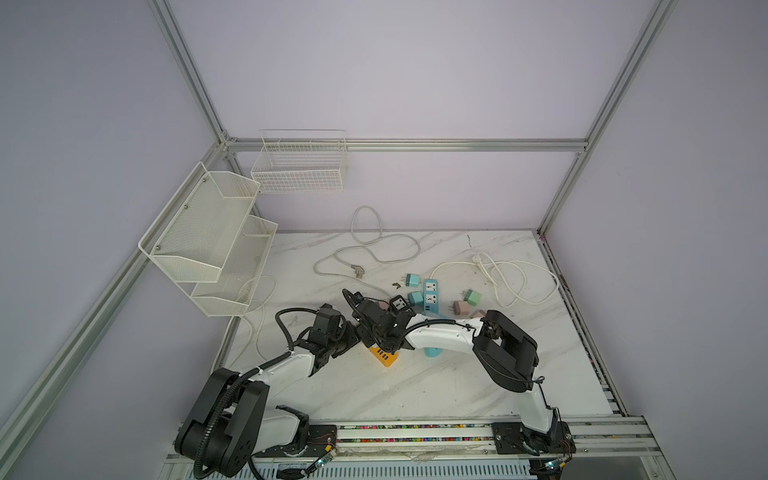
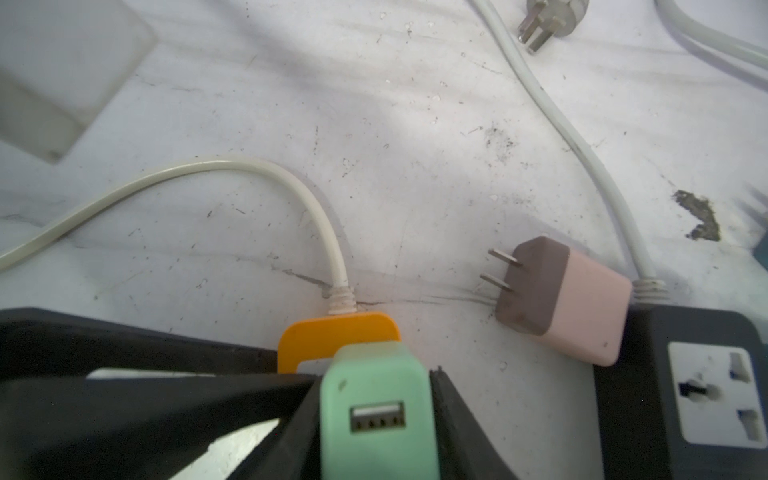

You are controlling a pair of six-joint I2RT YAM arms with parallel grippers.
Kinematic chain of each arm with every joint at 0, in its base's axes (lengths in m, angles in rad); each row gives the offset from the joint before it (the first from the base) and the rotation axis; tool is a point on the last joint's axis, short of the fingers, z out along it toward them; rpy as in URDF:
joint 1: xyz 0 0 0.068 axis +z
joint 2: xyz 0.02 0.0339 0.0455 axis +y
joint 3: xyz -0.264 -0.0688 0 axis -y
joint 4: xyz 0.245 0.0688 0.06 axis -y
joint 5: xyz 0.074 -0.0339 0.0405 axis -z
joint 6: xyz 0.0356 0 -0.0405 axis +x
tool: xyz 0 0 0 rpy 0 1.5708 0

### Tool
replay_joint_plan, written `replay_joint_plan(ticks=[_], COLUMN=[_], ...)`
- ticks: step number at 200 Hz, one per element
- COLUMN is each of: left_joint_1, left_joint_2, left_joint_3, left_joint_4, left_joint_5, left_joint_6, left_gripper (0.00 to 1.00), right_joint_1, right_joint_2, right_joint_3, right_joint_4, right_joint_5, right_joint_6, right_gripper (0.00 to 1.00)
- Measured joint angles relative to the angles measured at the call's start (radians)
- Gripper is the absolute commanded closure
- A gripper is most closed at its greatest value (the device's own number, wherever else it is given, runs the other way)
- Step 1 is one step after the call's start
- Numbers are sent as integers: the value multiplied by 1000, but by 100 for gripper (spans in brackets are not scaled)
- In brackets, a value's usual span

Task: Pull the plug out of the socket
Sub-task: 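Close the right gripper on the green adapter while the left gripper holds the strip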

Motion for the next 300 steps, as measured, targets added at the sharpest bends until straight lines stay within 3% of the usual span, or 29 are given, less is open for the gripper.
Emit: replay_joint_plan(ticks=[64, 125, 300], left_joint_1=[0, -1, -15], left_joint_2=[2, 1, 12], left_joint_3=[-7, -17, -18], left_joint_4=[11, 26, 36], left_joint_5=[0, -6, -43], left_joint_6=[-1, -4, -10], left_gripper=[71, 71, 72], right_joint_1=[-3, -10, -34], right_joint_2=[0, -1, -17], right_joint_3=[0, 0, -35], right_joint_4=[2, 5, 55], right_joint_5=[-23, -40, -98], right_joint_6=[-4, 0, 35], right_gripper=[76, 80, 82])
